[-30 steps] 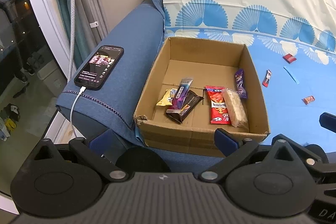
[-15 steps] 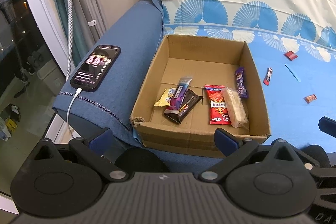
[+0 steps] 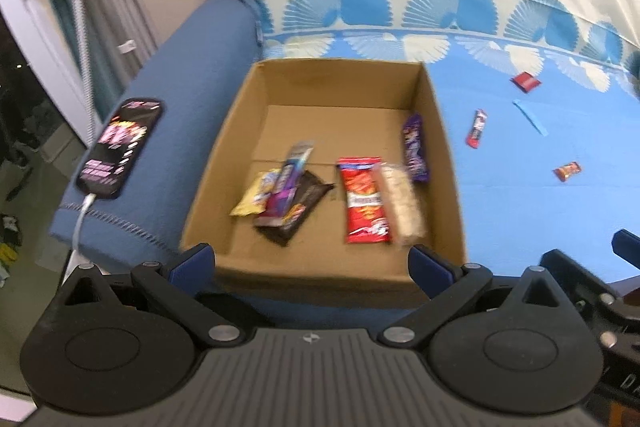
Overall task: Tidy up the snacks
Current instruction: 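Withdraw both tools from the box toward the remaining snacks, then grasp the red Nescafé stick with the left tool while the right tool grasps the red-wrapped candy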
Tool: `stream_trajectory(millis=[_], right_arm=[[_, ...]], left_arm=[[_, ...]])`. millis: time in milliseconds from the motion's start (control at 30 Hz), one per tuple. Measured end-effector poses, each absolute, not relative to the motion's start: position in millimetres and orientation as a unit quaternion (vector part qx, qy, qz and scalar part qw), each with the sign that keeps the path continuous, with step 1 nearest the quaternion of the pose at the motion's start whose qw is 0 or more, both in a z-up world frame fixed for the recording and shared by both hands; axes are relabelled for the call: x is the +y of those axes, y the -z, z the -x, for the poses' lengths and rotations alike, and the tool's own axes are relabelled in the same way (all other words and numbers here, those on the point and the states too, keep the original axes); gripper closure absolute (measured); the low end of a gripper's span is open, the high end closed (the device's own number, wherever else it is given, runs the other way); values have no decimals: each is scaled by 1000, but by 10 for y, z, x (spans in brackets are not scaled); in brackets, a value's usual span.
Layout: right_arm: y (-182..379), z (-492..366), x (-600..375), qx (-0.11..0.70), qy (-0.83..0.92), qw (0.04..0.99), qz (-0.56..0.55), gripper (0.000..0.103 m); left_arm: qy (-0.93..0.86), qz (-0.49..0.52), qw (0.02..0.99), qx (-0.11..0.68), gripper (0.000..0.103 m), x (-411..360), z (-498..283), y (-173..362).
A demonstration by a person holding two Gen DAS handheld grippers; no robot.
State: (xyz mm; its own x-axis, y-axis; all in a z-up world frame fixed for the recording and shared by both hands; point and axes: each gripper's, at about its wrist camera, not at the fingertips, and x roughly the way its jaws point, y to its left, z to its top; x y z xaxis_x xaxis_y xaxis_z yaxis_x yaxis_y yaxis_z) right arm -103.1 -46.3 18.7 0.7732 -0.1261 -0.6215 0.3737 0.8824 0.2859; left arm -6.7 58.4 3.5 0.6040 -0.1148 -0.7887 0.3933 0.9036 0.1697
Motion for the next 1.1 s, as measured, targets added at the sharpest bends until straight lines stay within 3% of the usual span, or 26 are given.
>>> stream_trajectory(millis=[500, 833, 1100], right_arm=[[420, 1143, -2109, 296, 323, 858, -266, 4], [1293, 609, -3075, 338, 381, 807, -297, 4], [2020, -15, -3542, 384, 391, 783, -294, 4]], left_arm=[[233, -208, 844, 436, 0, -1221, -559, 291], [258, -235, 814, 465, 0, -2497, -1508, 1285], [247, -225, 798, 502, 0, -2987, -2185, 2099]])
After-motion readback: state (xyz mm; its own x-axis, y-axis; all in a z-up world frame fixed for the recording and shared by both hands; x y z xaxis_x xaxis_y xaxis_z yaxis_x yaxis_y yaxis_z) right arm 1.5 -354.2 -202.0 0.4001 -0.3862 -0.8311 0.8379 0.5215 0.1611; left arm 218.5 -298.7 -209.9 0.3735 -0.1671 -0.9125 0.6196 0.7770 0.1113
